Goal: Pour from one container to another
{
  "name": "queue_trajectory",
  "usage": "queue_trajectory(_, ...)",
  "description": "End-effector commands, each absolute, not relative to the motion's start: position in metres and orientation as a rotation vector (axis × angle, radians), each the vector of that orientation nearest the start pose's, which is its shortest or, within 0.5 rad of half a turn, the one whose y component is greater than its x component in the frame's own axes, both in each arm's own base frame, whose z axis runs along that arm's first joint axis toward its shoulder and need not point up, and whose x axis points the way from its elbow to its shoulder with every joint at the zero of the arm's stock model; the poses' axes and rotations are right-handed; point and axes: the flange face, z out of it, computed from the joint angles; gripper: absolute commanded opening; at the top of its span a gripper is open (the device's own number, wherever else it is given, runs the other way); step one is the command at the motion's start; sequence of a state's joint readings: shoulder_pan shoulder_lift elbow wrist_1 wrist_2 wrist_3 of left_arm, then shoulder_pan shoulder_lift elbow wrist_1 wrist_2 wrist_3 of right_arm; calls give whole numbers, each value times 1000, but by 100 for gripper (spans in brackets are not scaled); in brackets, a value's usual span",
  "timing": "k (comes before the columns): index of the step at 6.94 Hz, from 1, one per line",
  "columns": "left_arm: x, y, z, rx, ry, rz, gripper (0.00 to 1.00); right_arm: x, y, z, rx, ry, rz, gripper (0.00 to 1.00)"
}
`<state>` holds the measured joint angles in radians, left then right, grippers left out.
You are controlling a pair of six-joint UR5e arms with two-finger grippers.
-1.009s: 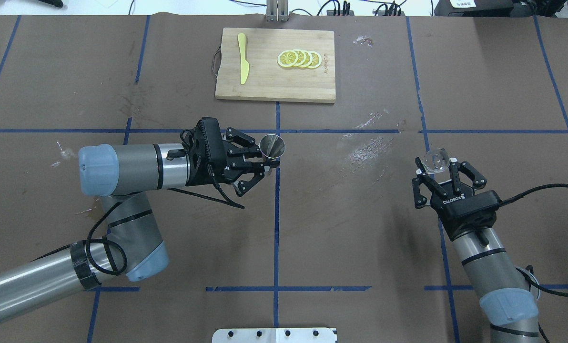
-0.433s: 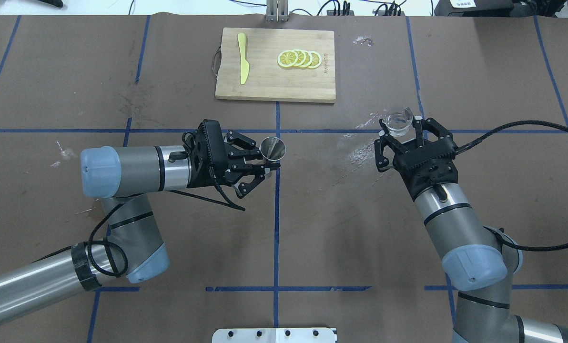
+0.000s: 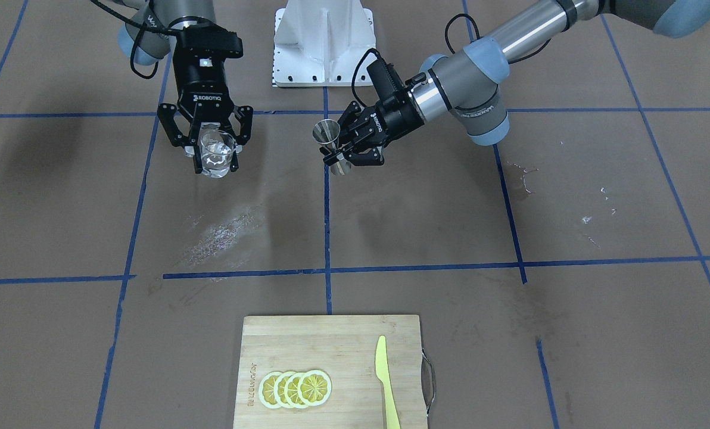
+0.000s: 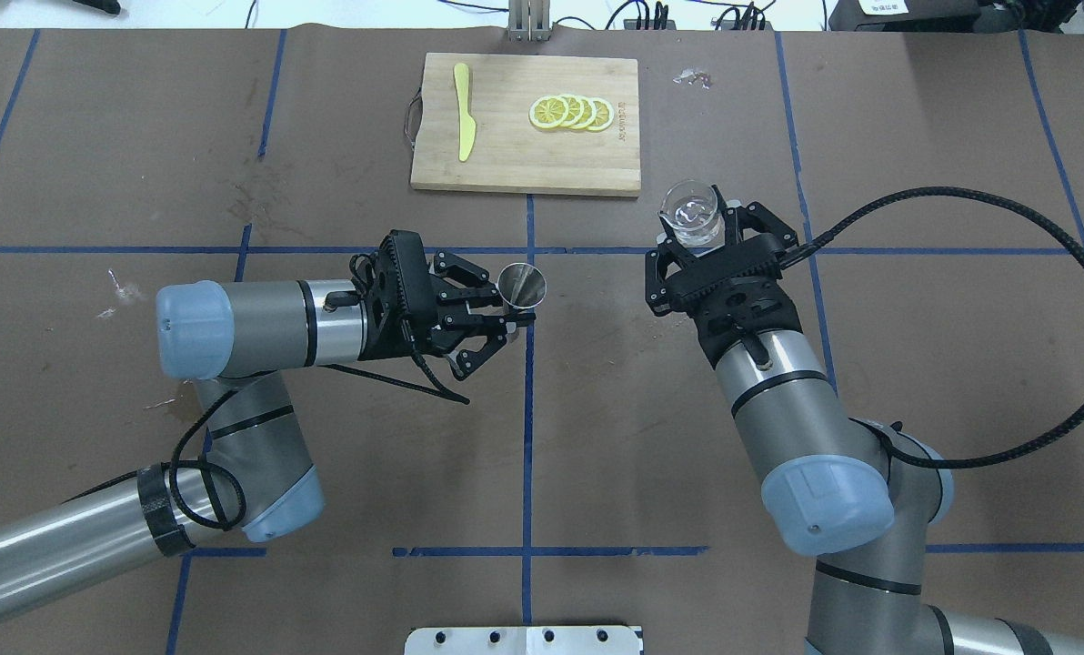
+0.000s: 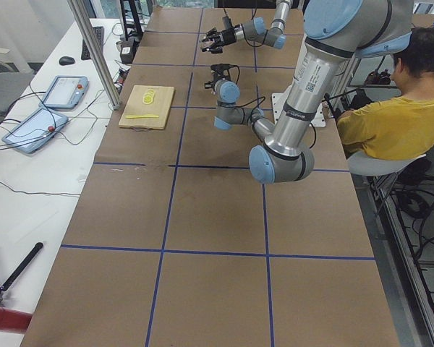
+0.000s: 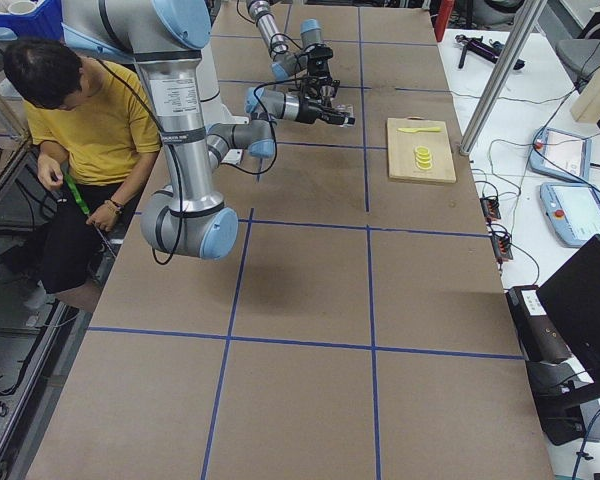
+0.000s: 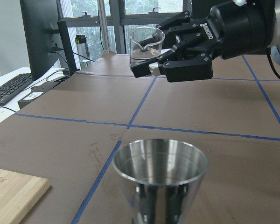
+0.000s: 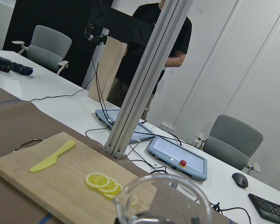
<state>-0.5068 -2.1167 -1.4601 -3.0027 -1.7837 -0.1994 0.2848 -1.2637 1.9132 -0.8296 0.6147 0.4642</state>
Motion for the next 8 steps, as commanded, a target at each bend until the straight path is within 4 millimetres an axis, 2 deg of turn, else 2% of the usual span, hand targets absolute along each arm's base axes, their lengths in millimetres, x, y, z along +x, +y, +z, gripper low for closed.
queue_trajectory(1,508,-410,236,1452,1255,791,0,-443,-324,220,1358,-440,-93,0)
queue_trajectory(2,508,-411,236,1453,1253,790,0,-447,-315,210,1347,-425,-123,0)
queue_trajectory(3,508,-410,235,1454,1254,789,0,-461,-309,190,1344,-435,-136,0)
queue_trajectory(5,509,-410,235,1455,1253,786,0,-474,-306,164,1331,-403,-167,0)
queue_trajectory(8,510,-409,235,1454,1254,787,0,-483,-305,151,1309,-345,-217,0)
